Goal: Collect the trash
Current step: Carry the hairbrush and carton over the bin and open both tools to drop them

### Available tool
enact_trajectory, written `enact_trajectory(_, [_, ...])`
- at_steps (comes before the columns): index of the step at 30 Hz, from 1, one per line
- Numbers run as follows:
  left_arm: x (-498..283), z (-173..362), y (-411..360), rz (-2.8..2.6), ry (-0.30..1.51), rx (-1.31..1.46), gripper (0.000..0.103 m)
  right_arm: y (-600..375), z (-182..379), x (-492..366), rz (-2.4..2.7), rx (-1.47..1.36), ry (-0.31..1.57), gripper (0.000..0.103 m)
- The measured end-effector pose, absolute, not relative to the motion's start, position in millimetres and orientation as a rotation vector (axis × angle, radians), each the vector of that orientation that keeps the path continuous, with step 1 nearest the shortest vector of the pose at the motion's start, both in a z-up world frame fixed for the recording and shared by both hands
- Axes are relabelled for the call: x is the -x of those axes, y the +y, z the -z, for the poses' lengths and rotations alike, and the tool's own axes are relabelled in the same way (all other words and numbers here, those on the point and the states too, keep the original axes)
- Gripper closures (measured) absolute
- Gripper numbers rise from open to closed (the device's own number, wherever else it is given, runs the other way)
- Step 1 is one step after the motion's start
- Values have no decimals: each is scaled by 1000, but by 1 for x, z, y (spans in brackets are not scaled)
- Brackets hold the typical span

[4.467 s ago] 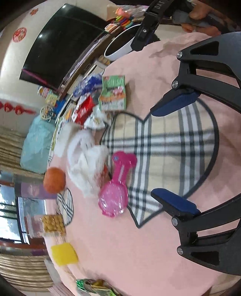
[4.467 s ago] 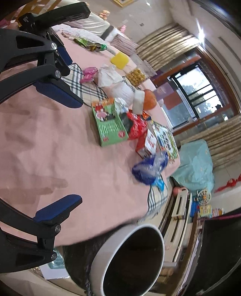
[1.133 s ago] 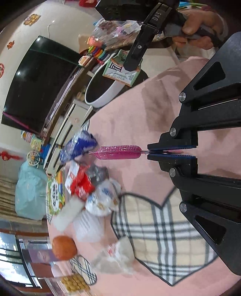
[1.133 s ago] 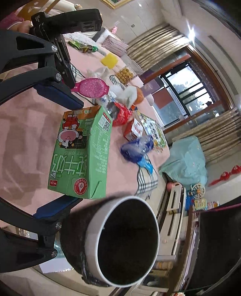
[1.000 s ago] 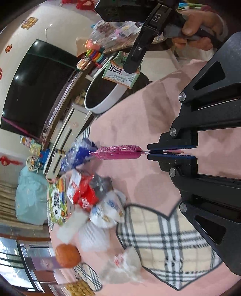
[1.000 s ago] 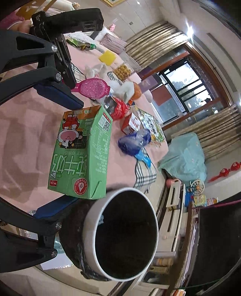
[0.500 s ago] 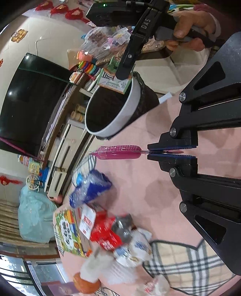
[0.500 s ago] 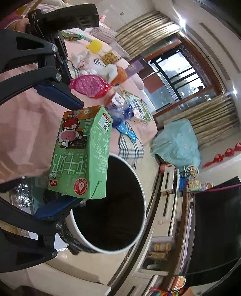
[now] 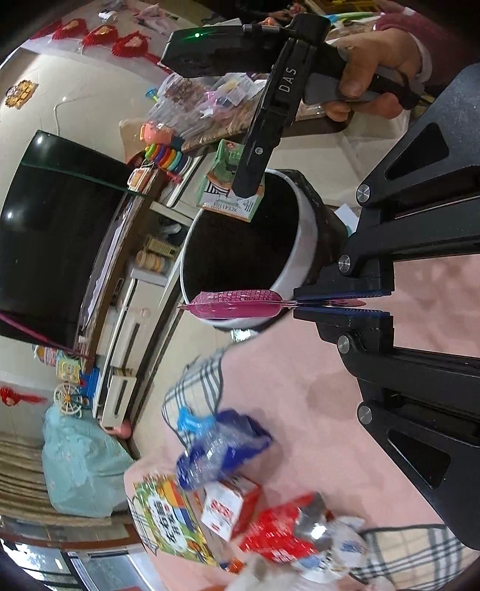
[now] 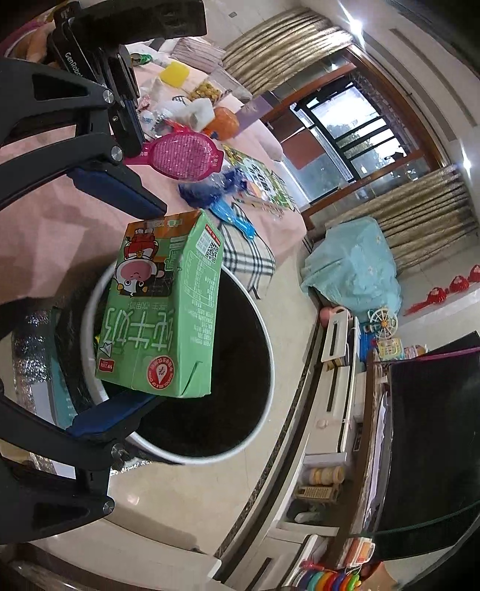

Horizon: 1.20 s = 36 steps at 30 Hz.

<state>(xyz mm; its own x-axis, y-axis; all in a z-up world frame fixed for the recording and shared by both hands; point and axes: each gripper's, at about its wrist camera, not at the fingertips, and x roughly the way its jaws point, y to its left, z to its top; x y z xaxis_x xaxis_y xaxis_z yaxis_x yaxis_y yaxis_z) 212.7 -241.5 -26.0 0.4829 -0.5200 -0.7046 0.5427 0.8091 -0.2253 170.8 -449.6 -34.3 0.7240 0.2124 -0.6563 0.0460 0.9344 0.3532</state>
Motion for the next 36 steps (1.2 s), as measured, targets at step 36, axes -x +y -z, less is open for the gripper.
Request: enact_trajectory(36, [-249, 36, -298, 660, 914, -60, 64, -498, 43, -207, -92, -436, 842, 10])
